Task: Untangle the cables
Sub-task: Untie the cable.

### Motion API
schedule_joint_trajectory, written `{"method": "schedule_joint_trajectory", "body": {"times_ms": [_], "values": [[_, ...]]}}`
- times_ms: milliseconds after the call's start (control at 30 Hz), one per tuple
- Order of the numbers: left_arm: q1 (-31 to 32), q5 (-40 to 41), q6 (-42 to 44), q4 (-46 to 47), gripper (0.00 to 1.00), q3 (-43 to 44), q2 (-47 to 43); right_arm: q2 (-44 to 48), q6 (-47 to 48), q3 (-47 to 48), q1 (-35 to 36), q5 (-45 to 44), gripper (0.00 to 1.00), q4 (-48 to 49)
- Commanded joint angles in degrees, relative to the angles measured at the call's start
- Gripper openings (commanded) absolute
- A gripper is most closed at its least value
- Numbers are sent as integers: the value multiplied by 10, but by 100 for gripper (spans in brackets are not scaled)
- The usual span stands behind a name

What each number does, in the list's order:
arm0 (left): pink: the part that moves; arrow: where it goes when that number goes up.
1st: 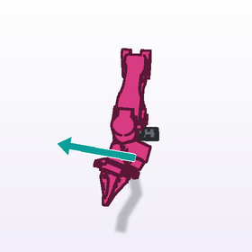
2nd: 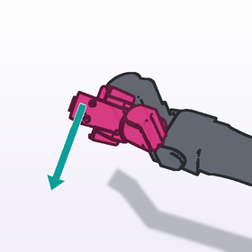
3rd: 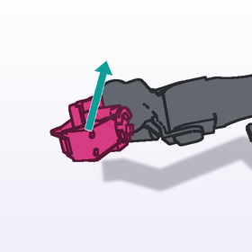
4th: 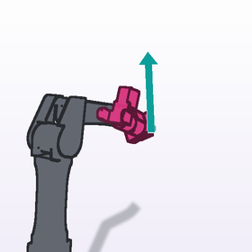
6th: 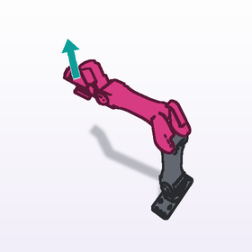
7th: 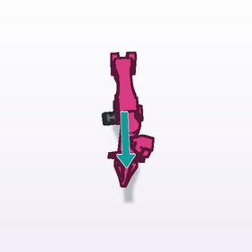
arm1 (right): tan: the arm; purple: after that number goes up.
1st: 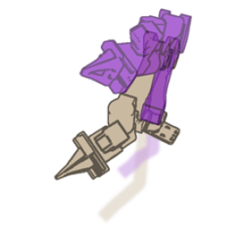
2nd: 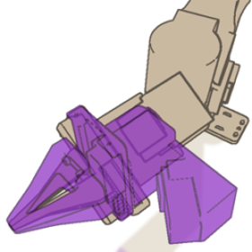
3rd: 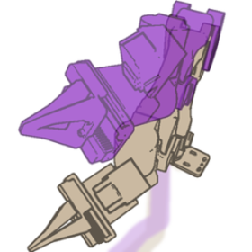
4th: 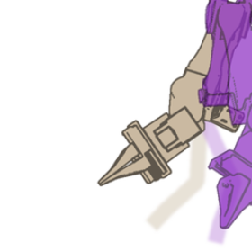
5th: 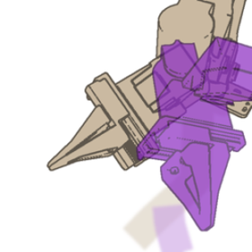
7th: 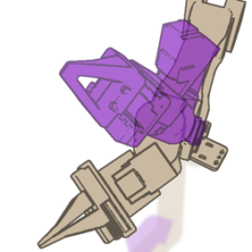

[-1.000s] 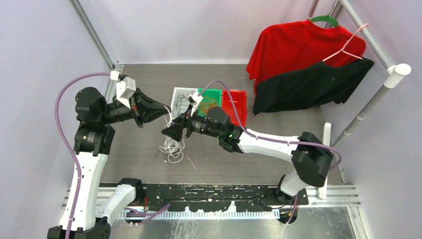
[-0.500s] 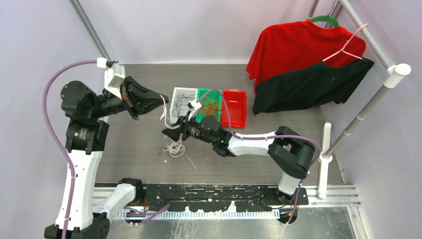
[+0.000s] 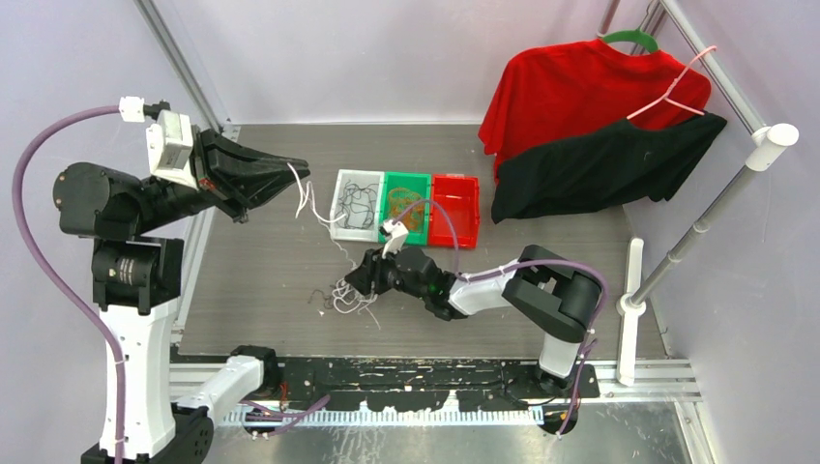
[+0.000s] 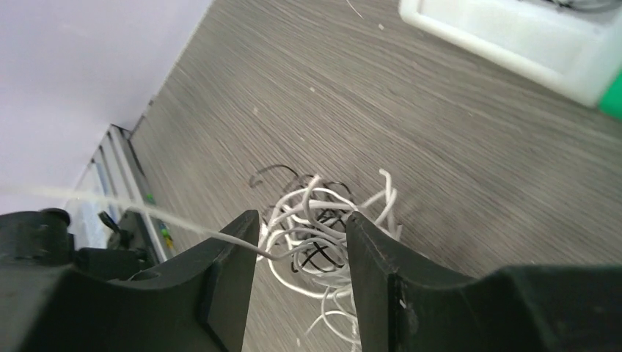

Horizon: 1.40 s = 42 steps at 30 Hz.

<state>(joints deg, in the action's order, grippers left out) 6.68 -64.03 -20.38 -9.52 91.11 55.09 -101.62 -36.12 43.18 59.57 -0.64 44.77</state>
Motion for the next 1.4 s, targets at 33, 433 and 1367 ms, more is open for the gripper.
{"method": "schedule_joint_trajectory", "body": {"times_ms": [33, 433, 1367], "values": [[2, 45, 30, 38, 0, 54, 13, 8, 6, -40, 1, -35, 55, 34], [1, 126, 100, 60, 0, 201, 73, 15, 6, -85, 1, -49, 63, 48], [2, 275, 203, 156, 3, 117, 51, 223, 105, -66, 1, -24, 81, -105]]}}
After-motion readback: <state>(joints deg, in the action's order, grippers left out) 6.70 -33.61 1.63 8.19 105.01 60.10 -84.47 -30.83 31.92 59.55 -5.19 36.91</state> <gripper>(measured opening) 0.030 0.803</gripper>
